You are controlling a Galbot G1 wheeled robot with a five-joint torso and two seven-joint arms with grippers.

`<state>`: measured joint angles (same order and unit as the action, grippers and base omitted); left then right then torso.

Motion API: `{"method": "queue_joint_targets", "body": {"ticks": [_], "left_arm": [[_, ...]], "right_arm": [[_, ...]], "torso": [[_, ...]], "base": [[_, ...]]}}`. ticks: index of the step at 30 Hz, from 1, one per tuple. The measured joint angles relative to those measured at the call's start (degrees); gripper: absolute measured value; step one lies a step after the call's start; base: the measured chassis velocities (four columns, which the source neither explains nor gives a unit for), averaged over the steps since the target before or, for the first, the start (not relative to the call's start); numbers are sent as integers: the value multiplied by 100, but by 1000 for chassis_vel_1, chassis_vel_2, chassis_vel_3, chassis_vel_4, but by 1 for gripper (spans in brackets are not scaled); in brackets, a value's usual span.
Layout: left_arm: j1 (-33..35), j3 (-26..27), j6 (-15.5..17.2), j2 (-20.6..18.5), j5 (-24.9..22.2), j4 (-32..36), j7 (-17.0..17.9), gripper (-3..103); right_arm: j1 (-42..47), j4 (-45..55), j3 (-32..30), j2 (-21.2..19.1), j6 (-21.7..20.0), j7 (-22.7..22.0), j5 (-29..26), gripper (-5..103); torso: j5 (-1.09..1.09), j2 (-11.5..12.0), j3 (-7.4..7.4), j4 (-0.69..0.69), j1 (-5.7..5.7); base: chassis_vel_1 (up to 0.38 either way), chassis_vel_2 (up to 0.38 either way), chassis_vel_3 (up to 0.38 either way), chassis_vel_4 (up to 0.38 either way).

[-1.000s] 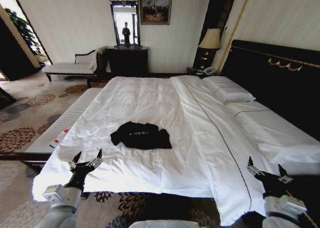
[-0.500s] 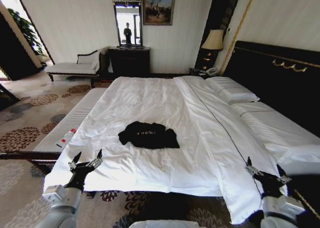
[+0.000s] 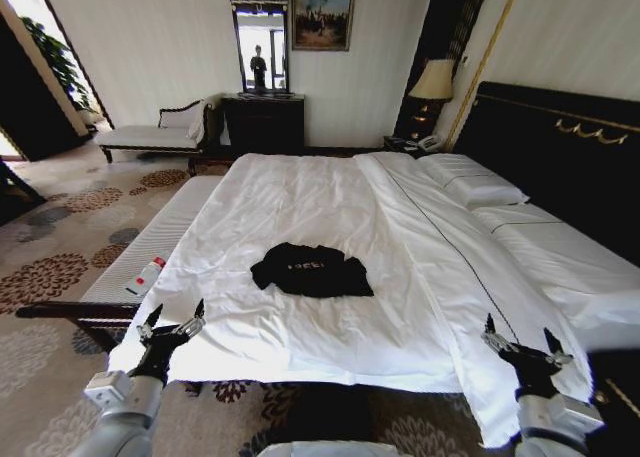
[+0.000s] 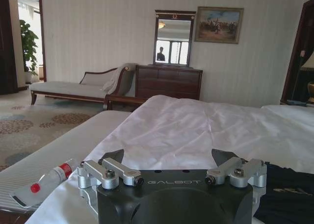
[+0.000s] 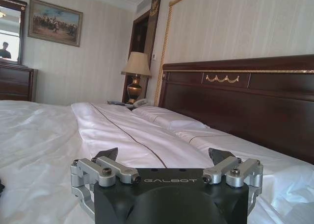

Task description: Fold the clothes on the bed.

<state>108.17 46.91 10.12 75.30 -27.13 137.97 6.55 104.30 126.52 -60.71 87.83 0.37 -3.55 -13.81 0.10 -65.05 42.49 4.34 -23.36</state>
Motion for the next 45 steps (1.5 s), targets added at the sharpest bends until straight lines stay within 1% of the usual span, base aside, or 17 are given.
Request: {"method": "queue_joint_targets", "body": {"ticks": [12,14,15,18,19,30,42,45], "left_arm": [[-3,0,0,-12,-1,-5,0,100],[-2,1,0,-12,-1,-5,2,100],[-2,1,0,-12,-1,-5,2,100],[9,-5,0,-1,2,-5,2,100],[16,-9,0,0,6,-5,2,100],[26,-17,0,-33,16,15,12,100],[40,-8,-3,-23,6,18,21,100],[41,5,-7,-34,-4,19,21,100]], "right_arm": [[39,-19,106,85,156,6,-11,100],[28,-72,98,66,313,53,-58,100],[28,-72,98,66,313,53,-58,100],[2,-186,77,54,649,202,-103,100],[10,-198,77,54,679,231,-134,100],[44,-226,68,56,691,284,-192,100],[56,-206,59,63,653,280,-160,100],[67,-191,39,63,648,282,-184,100]], "torso": [[0,0,0,0,0],[1,0,0,-1,0],[1,0,0,-1,0],[-2,0,0,0,0],[-3,0,0,0,0],[0,0,-1,-1,1],[-2,2,1,-1,-4],[0,2,2,1,-6]], "base": [[91,93,-81,-83],[0,0,0,0],[0,0,0,0],[0,0,0,0],[0,0,0,0],[-64,64,56,-63],[-192,192,189,-208],[-148,130,142,-146]]}}
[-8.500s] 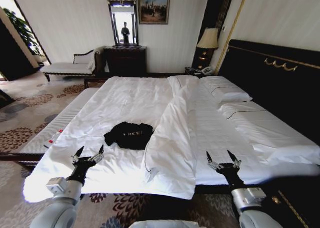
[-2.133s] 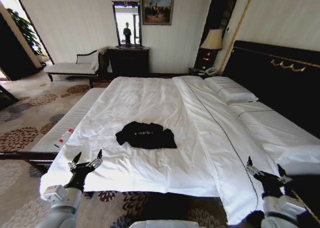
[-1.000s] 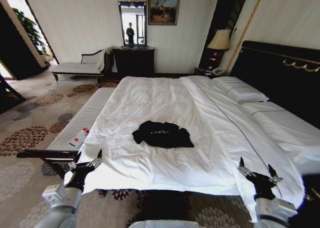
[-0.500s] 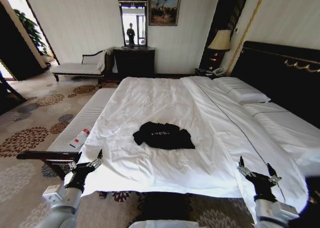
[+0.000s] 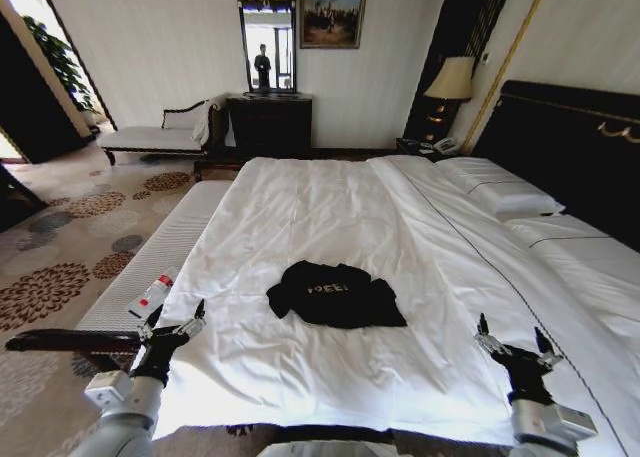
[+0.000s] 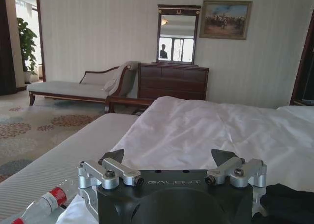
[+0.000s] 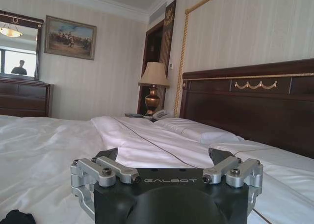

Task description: Fold the clothes on the bed.

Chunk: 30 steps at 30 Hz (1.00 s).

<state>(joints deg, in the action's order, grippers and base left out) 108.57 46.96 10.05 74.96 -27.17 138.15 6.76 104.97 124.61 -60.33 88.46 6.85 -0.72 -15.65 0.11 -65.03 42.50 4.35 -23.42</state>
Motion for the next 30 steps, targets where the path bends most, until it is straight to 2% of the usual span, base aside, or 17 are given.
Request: {"method": "queue_joint_targets", "body": {"ticks": [7,11,13,16,17,18,21,22,25,26,27,29,30], "left_arm": [[-18,-18,-1,-13,6,-20,0,100],[-43,-102,4,-234,58,-117,-2,100],[-186,-236,33,-659,71,-256,33,100],[-409,-317,82,-1013,-25,-425,115,100],[-409,-317,82,-1013,-25,-425,115,100],[-443,-333,91,-1124,-73,-520,120,100],[-419,-341,89,-1229,-100,-663,83,100],[-419,-341,89,-1229,-100,-663,83,100],[-559,-402,87,-1435,-141,-832,49,100],[-697,-424,87,-1591,-198,-931,51,100],[-697,-424,87,-1591,-198,-931,51,100],[-1013,-458,130,-1900,-401,-1113,123,100],[-1051,-463,137,-1940,-427,-1132,138,100]], "right_arm": [[5,1,9,-7,-29,2,-8,100],[5,22,60,-123,-100,7,-45,100],[-39,91,110,-343,-278,-2,-265,100],[-109,242,162,-625,-636,-38,-758,100],[-109,242,162,-625,-636,-38,-758,100],[-143,330,215,-826,-864,-58,-1120,100],[-234,390,311,-1230,-1191,-63,-1536,100],[-234,390,311,-1230,-1191,-63,-1536,100],[-473,326,535,-1979,-1593,-65,-1957,100],[-601,256,654,-2386,-1708,-70,-2066,100],[-601,256,654,-2386,-1708,-70,-2066,100],[-920,94,920,-3119,-1904,-101,-2314,100],[-992,61,970,-3222,-1940,-114,-2369,100]], "torso": [[-1,-4,-4,-1,11],[-1,-4,-4,-2,11],[-1,-3,-2,-1,8],[0,-2,-1,1,4],[0,-2,-1,1,4],[0,-2,-1,1,3],[-1,-2,-1,-3,5],[-1,-2,-1,-3,5],[-2,-3,-2,-2,7],[-2,-3,-2,-3,7],[-2,-3,-2,-3,7],[0,-2,-1,0,6],[-1,-2,-1,1,5]], "base": [[-23,16,14,-15],[0,0,0,0],[0,0,0,0],[0,0,0,0],[0,0,0,0],[0,0,0,0],[0,0,0,0],[0,0,0,0],[0,0,0,0],[0,0,0,0],[0,0,0,0],[0,0,0,0],[0,0,0,0]]}}
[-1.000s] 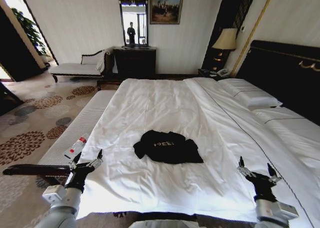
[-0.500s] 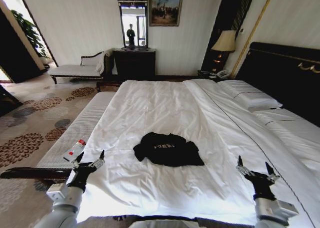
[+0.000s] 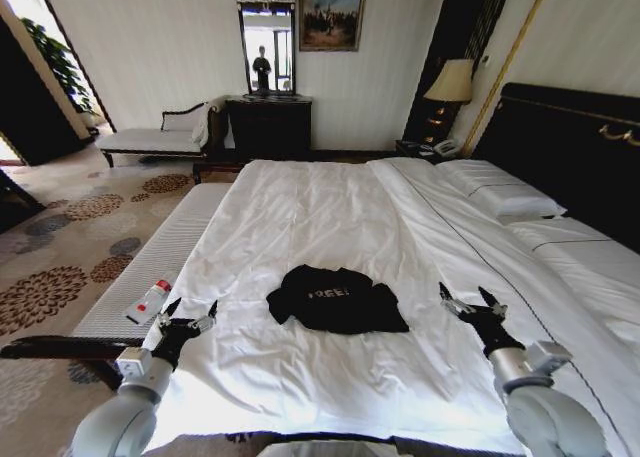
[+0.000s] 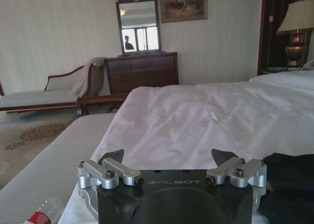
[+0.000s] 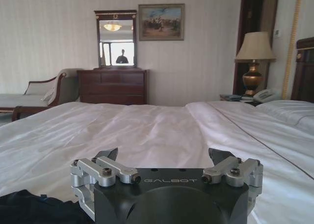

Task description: Fold the clothes on the bed.

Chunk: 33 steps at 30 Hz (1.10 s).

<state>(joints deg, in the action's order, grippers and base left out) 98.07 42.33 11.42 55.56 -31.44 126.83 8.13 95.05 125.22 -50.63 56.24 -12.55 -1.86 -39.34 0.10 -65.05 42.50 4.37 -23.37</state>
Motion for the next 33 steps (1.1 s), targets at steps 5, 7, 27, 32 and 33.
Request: {"method": "queue_joint_targets", "body": {"ticks": [5,7,27,32,33], "left_arm": [[-13,-127,28,-19,-44,-63,43,100],[130,-192,26,118,62,-36,30,100],[1219,-2,-110,1001,664,480,-104,100],[1244,48,-114,1099,677,515,-104,100],[1257,59,-115,1132,680,525,-103,100]], "right_arm": [[-676,-415,608,-884,-404,-87,-828,100],[-961,-670,971,-1178,-530,-142,-1098,100],[-4962,-2919,5340,-1216,-1118,-294,-1548,100],[-5557,-3574,5768,-979,-1101,-219,-1406,100],[-5725,-3839,5872,-904,-1086,-198,-1382,100]], "torso": [[-1,1,1,-5,-2],[0,0,-1,1,0],[1,0,-1,-1,0],[-1,0,0,-4,0],[1,0,0,-5,0]], "base": [[0,0,0,0],[0,0,0,0],[0,0,0,0],[0,0,0,0],[0,0,0,0]]}}
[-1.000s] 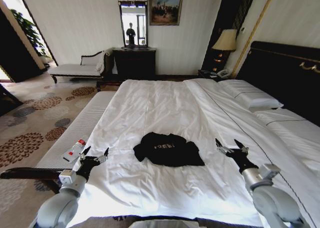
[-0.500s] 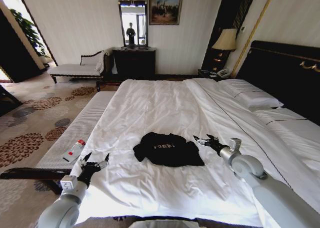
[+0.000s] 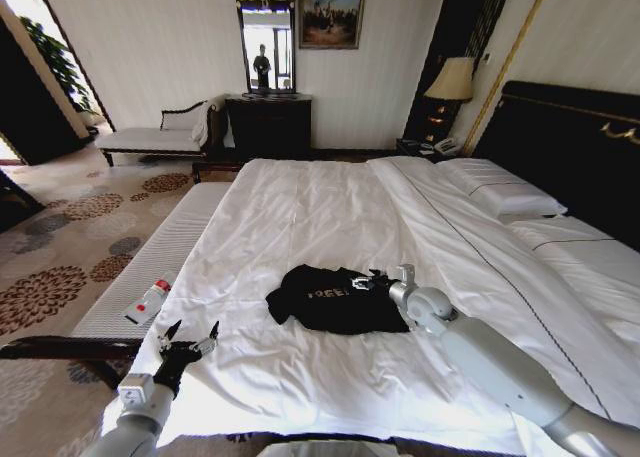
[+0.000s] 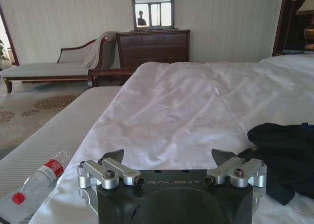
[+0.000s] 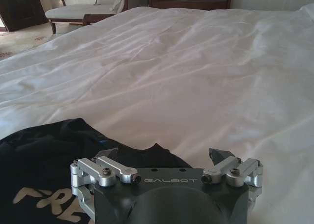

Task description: Fold the clothes on the bed.

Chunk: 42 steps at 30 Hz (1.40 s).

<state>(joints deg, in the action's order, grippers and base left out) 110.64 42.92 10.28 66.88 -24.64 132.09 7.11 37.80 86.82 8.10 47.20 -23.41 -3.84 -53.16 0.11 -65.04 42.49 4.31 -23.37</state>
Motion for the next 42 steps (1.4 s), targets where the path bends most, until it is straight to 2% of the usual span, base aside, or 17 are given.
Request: {"method": "queue_joint_targets", "body": {"ticks": [6,8,14,21,23,26,28,29,31,32,34,35,38,40,42], "left_arm": [[23,9,-12,77,39,41,-1,100],[-10,27,-18,71,33,38,-2,100],[-36,37,-18,55,-7,65,-1,100],[-46,19,-18,72,-7,80,-1,100],[-60,16,-19,65,-7,92,-1,100],[-67,16,-19,57,-10,102,-1,100],[-76,19,-18,51,-14,106,-1,100],[-76,19,-18,51,-14,106,-1,100],[-89,20,-19,45,-16,108,-1,100],[-94,20,-18,43,-15,110,-1,100],[-101,13,-19,41,-13,121,-1,100],[-101,13,-19,41,-13,121,-1,100],[-109,1,-23,35,-9,124,-5,100],[-109,-3,-28,34,-4,124,-19,100],[-108,-31,-36,64,13,129,-40,100]], "right_arm": [[-285,-586,204,132,27,122,73,100],[-284,-680,216,184,30,131,128,103],[-237,-993,131,323,94,159,469,96],[-150,-943,133,301,86,203,571,94],[-119,-923,154,294,77,204,601,85],[-101,-897,154,271,72,204,588,79],[-78,-846,154,243,45,202,529,68],[-78,-846,154,243,45,202,529,68],[-33,-790,153,220,25,192,478,57],[-11,-771,151,214,22,190,471,57],[59,-722,133,199,17,177,463,47],[59,-722,133,199,17,177,463,47],[88,-685,110,186,16,144,449,30],[89,-676,97,184,16,132,442,30],[89,-646,27,187,16,98,383,19]], "torso": [[-1,0,0,4,0],[-2,0,0,4,0],[-1,0,0,2,0],[-1,-1,-1,3,0],[-1,-1,-1,2,0],[-1,-1,-1,3,0],[-2,-1,-1,3,0],[-2,-1,-1,3,0],[-2,-1,-1,3,0],[-2,-1,0,3,0],[-1,0,-1,3,0],[-1,0,-1,3,0],[-2,-1,-1,3,1],[-2,-1,-1,3,1],[-1,0,-1,3,0]], "base": [[0,0,0,0],[0,0,0,0],[0,0,0,0],[0,0,0,0],[0,0,0,0],[0,0,0,0],[0,0,0,0],[0,0,0,0],[0,0,0,0],[0,0,0,0],[0,0,0,0],[0,0,0,0],[0,0,0,0],[0,0,0,0],[0,0,0,0]]}}
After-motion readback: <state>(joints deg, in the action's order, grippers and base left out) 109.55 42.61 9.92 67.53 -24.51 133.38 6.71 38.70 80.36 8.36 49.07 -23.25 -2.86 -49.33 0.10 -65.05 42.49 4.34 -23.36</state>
